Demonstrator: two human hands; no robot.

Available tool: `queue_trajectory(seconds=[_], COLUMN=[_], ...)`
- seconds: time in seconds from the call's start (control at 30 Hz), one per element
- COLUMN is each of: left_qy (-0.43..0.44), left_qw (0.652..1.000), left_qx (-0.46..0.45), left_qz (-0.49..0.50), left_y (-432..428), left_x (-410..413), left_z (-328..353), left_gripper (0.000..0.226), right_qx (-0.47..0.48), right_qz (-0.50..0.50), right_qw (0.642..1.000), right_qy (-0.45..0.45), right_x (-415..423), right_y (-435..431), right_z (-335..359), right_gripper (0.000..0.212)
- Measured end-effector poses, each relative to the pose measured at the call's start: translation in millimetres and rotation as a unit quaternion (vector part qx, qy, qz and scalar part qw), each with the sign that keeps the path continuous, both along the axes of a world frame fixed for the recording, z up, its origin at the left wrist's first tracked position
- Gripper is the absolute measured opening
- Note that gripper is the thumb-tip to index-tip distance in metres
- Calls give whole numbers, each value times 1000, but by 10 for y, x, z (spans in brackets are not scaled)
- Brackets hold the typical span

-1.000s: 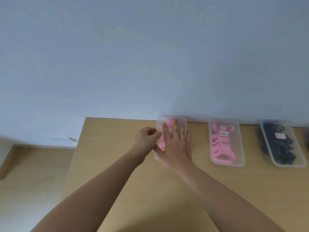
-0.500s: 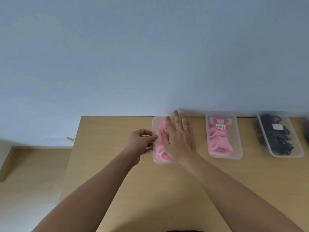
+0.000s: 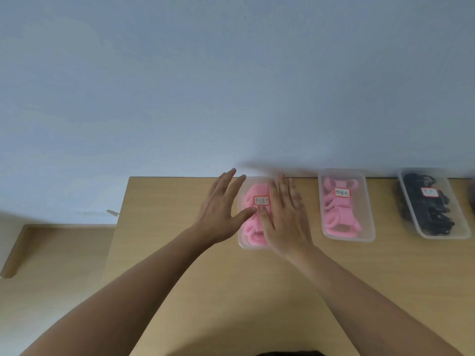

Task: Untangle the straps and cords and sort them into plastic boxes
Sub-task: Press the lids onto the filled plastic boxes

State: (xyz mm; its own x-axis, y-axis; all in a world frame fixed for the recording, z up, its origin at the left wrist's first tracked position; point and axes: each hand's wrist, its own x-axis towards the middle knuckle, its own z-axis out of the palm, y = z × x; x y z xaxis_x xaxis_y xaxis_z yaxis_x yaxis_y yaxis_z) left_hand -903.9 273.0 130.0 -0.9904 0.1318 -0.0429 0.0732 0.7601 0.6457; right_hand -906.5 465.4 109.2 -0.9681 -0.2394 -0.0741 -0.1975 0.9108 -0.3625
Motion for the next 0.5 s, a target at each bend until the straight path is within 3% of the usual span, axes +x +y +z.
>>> queue_trajectory(seconds=[0.1, 0.2, 0.5], left_qy=[-28, -73, -25], left_qw=[998, 996, 997], left_qx=[-45, -42, -73], left_qz=[-38, -31, -19], left_y=[97, 290, 296], left_x=[-13, 29, -86], left_z=[-87, -214, -397], left_gripper=[89, 81, 82], right_qx=[-32, -25, -17], right_qz=[-14, -24, -46], right_qw=[999, 999, 998], right_qy=[-32, -41, -36], right_x=[138, 141, 49], right_y=[32, 5, -61], right_z=[-71, -139, -141], right_gripper=[74, 74, 67])
